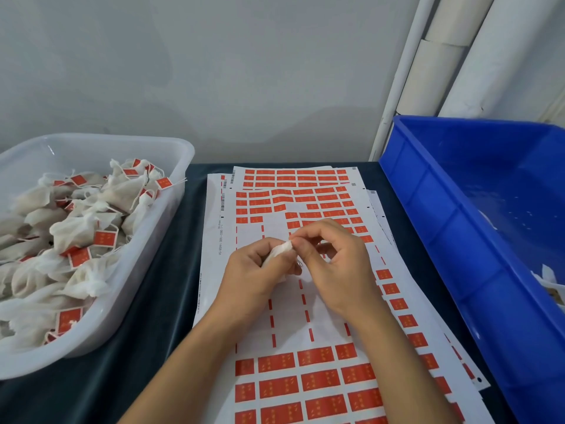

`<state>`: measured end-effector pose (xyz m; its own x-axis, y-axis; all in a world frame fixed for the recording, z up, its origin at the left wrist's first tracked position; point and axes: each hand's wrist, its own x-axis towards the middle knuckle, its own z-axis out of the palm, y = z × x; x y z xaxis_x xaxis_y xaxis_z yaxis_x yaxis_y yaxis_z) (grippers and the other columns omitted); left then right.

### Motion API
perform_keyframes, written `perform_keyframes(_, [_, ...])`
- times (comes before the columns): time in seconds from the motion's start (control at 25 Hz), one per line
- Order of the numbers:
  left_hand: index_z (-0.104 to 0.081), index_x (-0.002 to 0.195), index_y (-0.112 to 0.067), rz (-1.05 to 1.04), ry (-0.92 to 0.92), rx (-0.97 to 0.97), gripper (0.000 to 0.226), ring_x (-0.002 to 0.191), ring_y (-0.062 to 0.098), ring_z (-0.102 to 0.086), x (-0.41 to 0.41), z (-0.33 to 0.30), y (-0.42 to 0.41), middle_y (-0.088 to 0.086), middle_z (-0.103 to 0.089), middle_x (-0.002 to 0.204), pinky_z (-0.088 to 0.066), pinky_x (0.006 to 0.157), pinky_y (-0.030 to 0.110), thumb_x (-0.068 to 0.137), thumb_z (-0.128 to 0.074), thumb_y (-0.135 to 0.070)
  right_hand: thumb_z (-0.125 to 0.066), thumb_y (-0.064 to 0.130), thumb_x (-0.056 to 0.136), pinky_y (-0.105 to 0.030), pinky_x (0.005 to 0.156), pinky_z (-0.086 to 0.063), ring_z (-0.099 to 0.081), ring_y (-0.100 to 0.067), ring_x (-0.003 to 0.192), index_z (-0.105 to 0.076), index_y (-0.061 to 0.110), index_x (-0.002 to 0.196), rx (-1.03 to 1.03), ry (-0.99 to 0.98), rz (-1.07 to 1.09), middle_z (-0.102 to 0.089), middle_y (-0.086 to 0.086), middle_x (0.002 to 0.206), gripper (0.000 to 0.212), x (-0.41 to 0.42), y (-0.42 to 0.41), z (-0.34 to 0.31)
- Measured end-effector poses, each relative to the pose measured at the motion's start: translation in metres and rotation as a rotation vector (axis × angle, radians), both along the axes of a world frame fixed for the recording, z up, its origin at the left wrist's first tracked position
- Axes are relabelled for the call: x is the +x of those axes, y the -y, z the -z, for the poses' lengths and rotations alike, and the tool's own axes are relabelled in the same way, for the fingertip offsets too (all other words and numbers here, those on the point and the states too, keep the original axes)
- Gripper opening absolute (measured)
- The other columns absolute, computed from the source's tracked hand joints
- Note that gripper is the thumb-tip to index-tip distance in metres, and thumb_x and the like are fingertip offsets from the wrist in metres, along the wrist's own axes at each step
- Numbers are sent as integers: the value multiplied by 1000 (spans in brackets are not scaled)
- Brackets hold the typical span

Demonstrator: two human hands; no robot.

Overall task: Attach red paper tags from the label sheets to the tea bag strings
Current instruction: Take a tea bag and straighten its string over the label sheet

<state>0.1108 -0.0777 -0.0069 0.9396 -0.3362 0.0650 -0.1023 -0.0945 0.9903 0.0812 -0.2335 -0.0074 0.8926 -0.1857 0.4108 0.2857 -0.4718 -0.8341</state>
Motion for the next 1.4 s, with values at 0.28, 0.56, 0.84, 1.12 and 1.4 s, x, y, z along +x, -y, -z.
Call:
perform_keyframes(0.28, [-73, 74, -27, 12, -78, -65, 37, 82, 21, -70, 2, 1, -1, 4, -74, 84, -58, 83, 33, 104, -59, -42, -73, 22, 95, -10, 81, -52, -68, -7, 99, -71, 31, 100, -37, 112, -12, -70, 24, 97, 11, -4, -4, -1])
perform_keyframes(0.56, [-78, 89, -21, 0, -122, -90, 33, 94, 21, -74, 4, 3, -2, 4, -78, 91, -59, 92, 41, 102, -58, -44, -77, 34, 91, -5, 82, -49, -64, 1, 101, -73, 35, 106, -180, 100, 18, -68, 28, 102, 16, -5, -5, 3])
perform_keyframes(0.84, [-76, 89, -21, -29, -41, 7, 37, 90, 26, -72, 3, 6, 0, 3, -76, 88, -60, 91, 48, 104, -55, -47, -73, 26, 93, 4, 79, -41, -56, 5, 87, -72, 24, 102, -412, 190, 129, -72, 12, 98, 9, -3, -7, 10])
perform_keyframes(1.12, [-67, 85, -32, -58, -10, 47, 26, 80, 15, -72, 1, 10, 3, -3, -74, 85, -59, 75, 31, 105, -54, -43, -52, 33, 106, -4, 76, -50, -58, 1, 95, -43, 40, 101, -362, 22, 51, -53, 24, 96, 13, -2, -12, 10])
perform_keyframes(1.4, [-60, 112, -24, 69, -30, -123, 14, 73, 22, -69, 1, 4, -1, 11, -73, 84, -61, 73, 31, 107, -54, -36, -36, 41, 106, -13, 54, -50, -65, -4, 74, -38, 38, 105, -170, 52, 15, -57, 20, 81, 3, -3, -15, 9])
